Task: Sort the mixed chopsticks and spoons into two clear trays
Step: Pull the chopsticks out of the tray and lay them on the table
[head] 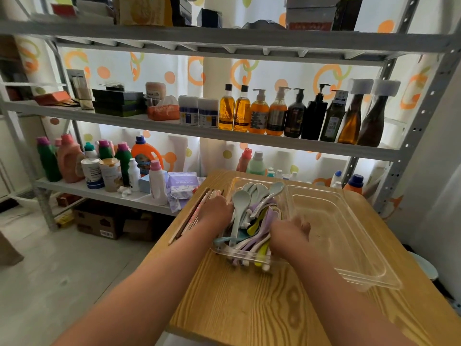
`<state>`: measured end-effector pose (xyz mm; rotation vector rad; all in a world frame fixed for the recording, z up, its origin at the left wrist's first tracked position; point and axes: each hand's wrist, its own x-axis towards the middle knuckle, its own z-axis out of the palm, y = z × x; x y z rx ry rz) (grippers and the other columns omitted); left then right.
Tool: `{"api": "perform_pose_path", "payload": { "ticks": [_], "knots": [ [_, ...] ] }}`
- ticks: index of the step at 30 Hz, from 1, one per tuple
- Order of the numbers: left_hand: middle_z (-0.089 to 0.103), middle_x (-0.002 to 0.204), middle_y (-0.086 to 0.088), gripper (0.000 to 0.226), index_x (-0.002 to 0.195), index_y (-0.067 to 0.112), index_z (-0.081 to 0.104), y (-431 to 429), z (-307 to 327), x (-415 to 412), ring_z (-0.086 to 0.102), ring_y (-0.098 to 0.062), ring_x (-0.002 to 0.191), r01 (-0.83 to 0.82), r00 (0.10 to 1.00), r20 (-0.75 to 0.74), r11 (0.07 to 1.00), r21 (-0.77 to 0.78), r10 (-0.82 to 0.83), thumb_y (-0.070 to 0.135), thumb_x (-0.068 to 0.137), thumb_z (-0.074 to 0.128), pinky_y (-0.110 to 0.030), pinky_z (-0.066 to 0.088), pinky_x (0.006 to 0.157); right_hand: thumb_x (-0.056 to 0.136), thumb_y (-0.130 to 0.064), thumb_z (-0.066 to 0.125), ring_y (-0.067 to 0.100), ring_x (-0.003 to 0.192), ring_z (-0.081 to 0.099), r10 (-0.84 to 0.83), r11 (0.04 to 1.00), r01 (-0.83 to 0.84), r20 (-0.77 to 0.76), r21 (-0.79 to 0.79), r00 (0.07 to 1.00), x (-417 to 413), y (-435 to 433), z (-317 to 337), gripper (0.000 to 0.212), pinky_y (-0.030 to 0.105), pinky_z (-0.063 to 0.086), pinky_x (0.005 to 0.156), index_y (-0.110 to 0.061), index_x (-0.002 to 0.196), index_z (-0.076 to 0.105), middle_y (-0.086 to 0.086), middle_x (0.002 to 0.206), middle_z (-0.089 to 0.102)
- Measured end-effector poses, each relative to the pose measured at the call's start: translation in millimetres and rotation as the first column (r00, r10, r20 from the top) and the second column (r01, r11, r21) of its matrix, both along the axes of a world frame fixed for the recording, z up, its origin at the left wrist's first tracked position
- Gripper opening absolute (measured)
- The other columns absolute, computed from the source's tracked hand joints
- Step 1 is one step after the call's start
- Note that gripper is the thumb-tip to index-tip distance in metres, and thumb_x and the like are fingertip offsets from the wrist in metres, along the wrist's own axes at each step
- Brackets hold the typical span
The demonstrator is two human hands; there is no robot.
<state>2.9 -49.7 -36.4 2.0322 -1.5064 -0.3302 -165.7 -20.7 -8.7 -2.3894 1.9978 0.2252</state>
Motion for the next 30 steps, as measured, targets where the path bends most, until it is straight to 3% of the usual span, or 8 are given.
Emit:
{"api": "perform_pose_path", "payload": {
  "ticks": [3,7,15,18,23,30],
  "knots": [
    [0.063,0.115,-0.016,0.042,0.117,0.006,0.057,1.7,0.4,-1.3,0.058,-0.032,0.105,-0.007,1.000,-0.001,1.000,-0.008,0.007,0.039,0.099,0.038,-0.037,0.045,0.087,0.089,-0.027,0.054,0.029,0.120,0.031,-0.066,0.998,0.065,0.116,0.010,0.991,-1.8,-1.1,-2.4,0.035,0.039,0.028,0.085,-0.019,0.122,0.050,0.011,0.127,0.046],
    [0.062,0.118,-0.014,0.041,0.125,0.007,0.054,5.2,-1.3,-0.7,0.057,-0.031,0.108,-0.003,0.998,-0.056,1.000,-0.029,0.001,0.036,0.099,0.041,-0.038,0.047,0.092,0.091,-0.037,0.051,0.029,0.124,0.029,-0.073,0.997,0.075,0.082,-0.017,0.994,3.0,1.1,-3.4,0.034,0.041,0.027,0.092,-0.020,0.121,0.053,0.008,0.127,0.049],
    [0.058,0.128,-0.015,0.044,0.132,0.008,0.051,9.4,1.6,-2.1,0.053,-0.032,0.117,-0.002,0.998,-0.057,1.000,-0.023,0.001,0.035,0.100,0.039,-0.036,0.042,0.095,0.089,-0.041,0.052,0.029,0.125,0.025,-0.089,0.996,0.086,0.076,0.037,0.993,6.1,3.0,-1.0,0.038,0.044,0.025,0.096,-0.020,0.121,0.054,0.009,0.131,0.043],
    [0.060,0.124,-0.015,0.041,0.127,0.007,0.055,9.9,1.3,-2.0,0.055,-0.031,0.113,-0.010,0.997,-0.075,1.000,-0.018,0.009,0.034,0.100,0.039,-0.035,0.043,0.093,0.090,-0.044,0.051,0.030,0.124,0.026,-0.096,0.995,0.092,0.127,0.041,0.987,5.0,9.2,2.1,0.043,0.043,0.025,0.101,-0.018,0.124,0.052,0.010,0.132,0.042],
    [0.063,0.117,-0.014,0.041,0.121,0.008,0.058,8.0,-0.4,-1.2,0.058,-0.030,0.105,0.002,0.996,-0.085,1.000,-0.006,-0.003,0.037,0.100,0.039,-0.037,0.047,0.090,0.093,-0.034,0.050,0.032,0.127,0.022,-0.089,0.996,0.084,0.122,0.041,0.989,3.6,14.0,7.1,0.041,0.043,0.025,0.106,-0.018,0.130,0.046,0.012,0.137,0.036],
    [0.064,0.114,-0.014,0.040,0.121,0.007,0.058,8.2,-1.0,-1.0,0.059,-0.029,0.103,0.004,0.994,-0.107,1.000,-0.009,-0.005,0.037,0.099,0.040,-0.041,0.048,0.091,0.085,-0.061,0.050,0.030,0.128,0.022,-0.047,0.999,0.046,0.127,0.014,0.991,3.1,9.5,-2.6,0.058,0.044,0.022,0.099,-0.019,0.124,0.052,0.007,0.133,0.044]
  ]
}}
